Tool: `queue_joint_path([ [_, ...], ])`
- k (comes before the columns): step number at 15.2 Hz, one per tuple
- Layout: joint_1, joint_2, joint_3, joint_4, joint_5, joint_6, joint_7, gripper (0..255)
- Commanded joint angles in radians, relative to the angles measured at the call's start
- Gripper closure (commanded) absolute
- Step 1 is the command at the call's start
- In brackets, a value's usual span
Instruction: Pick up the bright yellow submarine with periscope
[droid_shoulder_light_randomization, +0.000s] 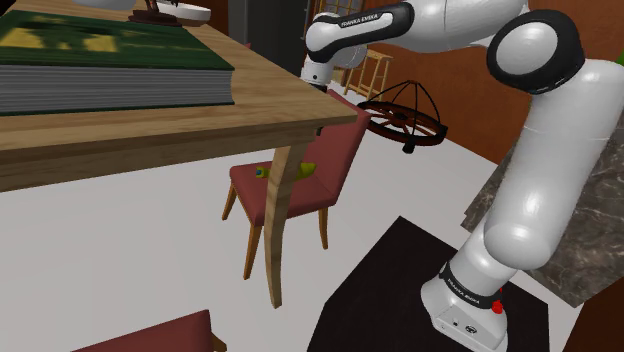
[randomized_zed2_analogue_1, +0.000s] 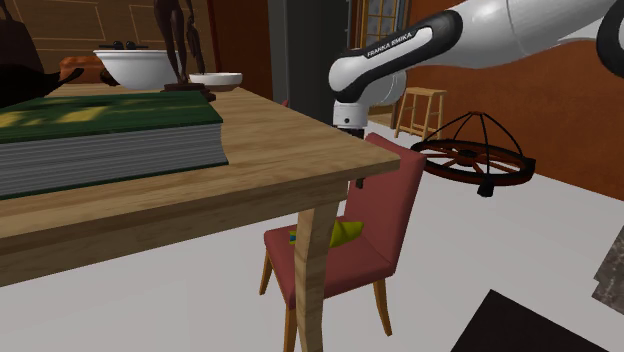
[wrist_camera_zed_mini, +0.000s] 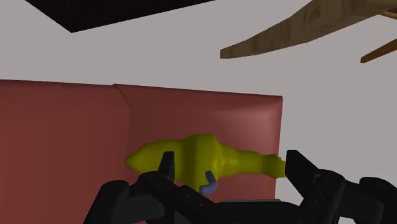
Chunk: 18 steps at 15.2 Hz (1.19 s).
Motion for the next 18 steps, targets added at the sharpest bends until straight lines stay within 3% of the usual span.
queue_joint_path([
  [1, -0.010, 0.089, -0.006, 0.088, 0.013, -0.013, 0.006, 0],
  [4, -0.023, 0.221, -0.010, 0.226, 0.033, -0.036, 0.021, 0],
  [14, -0.022, 0.256, -0.008, 0.176, 0.038, 0.047, 0.006, 0],
  [15, -0.023, 0.257, -0.009, 0.177, 0.038, 0.046, 0.005, 255],
  [18, -0.023, 0.258, -0.009, 0.178, 0.038, 0.046, 0.005, 255],
])
